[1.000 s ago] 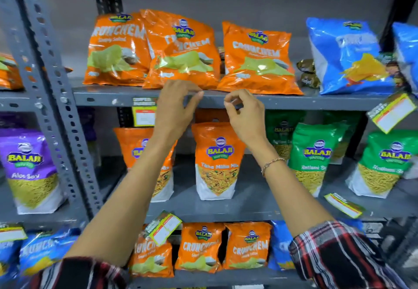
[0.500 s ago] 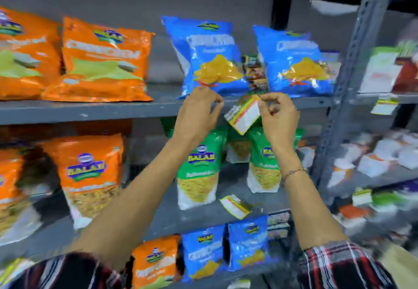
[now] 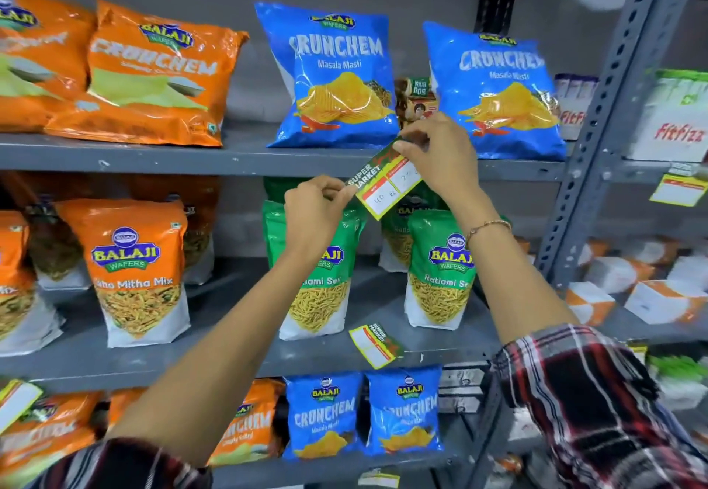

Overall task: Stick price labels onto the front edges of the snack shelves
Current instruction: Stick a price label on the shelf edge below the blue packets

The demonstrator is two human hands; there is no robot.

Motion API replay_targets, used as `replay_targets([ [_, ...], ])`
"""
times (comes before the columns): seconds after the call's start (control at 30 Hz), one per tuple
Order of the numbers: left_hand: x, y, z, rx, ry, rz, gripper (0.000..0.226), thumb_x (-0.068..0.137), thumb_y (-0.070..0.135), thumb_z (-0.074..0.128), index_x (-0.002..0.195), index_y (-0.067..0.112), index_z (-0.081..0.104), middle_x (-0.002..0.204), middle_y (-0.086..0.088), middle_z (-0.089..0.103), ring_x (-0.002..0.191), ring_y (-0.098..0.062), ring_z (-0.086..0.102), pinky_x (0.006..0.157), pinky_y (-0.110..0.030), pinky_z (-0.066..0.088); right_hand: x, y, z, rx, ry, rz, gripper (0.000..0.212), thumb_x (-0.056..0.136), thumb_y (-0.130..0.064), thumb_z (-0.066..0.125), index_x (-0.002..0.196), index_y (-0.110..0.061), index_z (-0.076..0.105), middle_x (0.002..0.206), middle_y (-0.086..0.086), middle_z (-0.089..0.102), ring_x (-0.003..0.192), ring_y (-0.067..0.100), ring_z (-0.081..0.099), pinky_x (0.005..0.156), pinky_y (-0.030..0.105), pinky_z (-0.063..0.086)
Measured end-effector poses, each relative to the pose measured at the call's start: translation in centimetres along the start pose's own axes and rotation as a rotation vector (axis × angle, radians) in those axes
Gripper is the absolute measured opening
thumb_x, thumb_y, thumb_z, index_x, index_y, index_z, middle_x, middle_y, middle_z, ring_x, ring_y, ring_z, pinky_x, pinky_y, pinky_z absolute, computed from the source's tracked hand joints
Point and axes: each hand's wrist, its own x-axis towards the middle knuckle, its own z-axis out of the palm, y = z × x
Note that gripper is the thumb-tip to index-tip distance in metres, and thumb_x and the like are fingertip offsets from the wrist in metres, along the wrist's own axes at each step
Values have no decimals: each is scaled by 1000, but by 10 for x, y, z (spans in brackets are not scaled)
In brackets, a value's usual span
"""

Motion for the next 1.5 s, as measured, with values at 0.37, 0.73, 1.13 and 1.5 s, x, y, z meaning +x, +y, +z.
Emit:
replay_targets([
  [0.37, 3, 7, 7, -10, 30, -21, 14, 90, 20, 62, 85, 9, 69, 70, 1, 65, 63, -9, 56, 69, -28, 50, 3, -4, -9, -31, 9, -16, 11, 80, -28, 71, 83, -18, 73, 104, -1, 60, 95, 14, 50, 66, 29, 33],
  [0.73, 35, 22, -22, 219, -15, 220, 5, 85, 17, 66, 82, 14, 70, 79, 5, 58, 74, -13, 55, 78, -36, 52, -12, 14, -13, 305, -21, 164, 7, 76, -21, 76, 82, -17, 74, 87, -4, 56, 88, 11, 50, 80, 30, 42],
  [1.13, 41, 14, -16, 332, 76, 226, 15, 81, 37, 69, 84, 23, 74, 117, 4, 53, 114, -18, 40, 87, -30, 16, -26, 18, 5, 115, 116, 197, 8, 82, -28, 68, 79, -22, 73, 84, -3, 57, 75, 14, 55, 68, 27, 44],
  [1.5, 40, 9, -11, 273, 120, 253, 12, 81, 34, 70, 84, 23, 74, 109, 2, 54, 110, -15, 43, 88, -30, 17, -29, 21, 17, 389, 191, 281, 5, 74, -29, 75, 72, -24, 75, 77, 8, 65, 64, 13, 55, 67, 33, 50],
])
